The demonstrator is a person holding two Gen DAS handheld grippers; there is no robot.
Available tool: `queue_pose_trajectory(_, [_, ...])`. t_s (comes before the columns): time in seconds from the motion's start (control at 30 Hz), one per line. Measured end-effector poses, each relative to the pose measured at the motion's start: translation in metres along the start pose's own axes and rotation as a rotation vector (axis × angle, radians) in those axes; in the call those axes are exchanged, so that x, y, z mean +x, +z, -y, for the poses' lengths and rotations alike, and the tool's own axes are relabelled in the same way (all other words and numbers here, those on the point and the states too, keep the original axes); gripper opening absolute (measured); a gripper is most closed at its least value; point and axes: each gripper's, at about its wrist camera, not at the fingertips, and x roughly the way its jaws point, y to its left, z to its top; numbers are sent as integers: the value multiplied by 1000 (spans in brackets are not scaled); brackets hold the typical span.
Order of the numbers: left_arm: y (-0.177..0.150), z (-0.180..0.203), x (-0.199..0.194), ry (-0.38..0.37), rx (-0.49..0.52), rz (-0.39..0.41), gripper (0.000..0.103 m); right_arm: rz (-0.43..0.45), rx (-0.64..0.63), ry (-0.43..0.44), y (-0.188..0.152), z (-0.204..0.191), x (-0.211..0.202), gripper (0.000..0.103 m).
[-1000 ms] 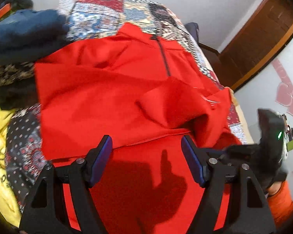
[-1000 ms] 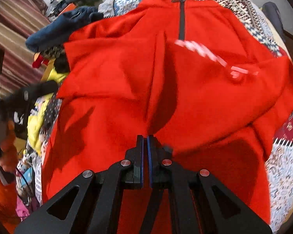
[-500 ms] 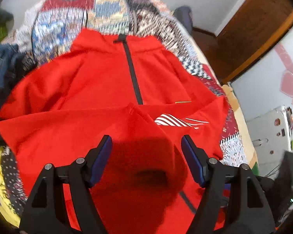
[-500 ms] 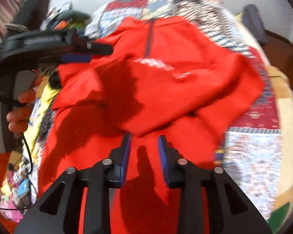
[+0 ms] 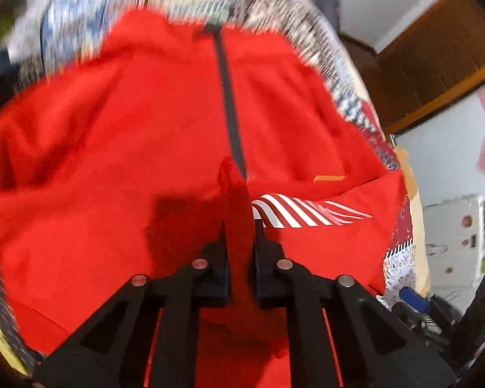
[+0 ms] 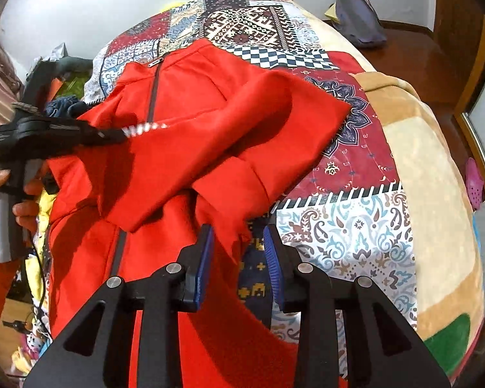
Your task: Fold large clothes
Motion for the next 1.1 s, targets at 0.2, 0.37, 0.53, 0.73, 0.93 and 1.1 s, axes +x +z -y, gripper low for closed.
queue_pose_trajectory(0.2, [6,14,-91,5,127,289,8,15,-23,3,14,-6,-1,29])
queue_pose_trajectory(0.37, [-2,8,-151,88,190,474,8,12,-60,15,31,-22,10,29])
queue_pose_trajectory(0.53, [-18,-28,-153,119,164,456,8,-54,-101,-5,38,-35,42,36])
queue_pose_trajectory(0.73, [-45,-96,-119,208,23,323,8,-110,-105,-11,31,-36,69,40])
queue_pose_trajectory(0.93, [-69,-153,-113,176,-120,289,8,-101,-118,-24,30,-37,69,41])
queue_pose_trajectory(1.1, [-103,-178,-118,150,-174,304,9,-89,-124,-34,34,-40,72,42])
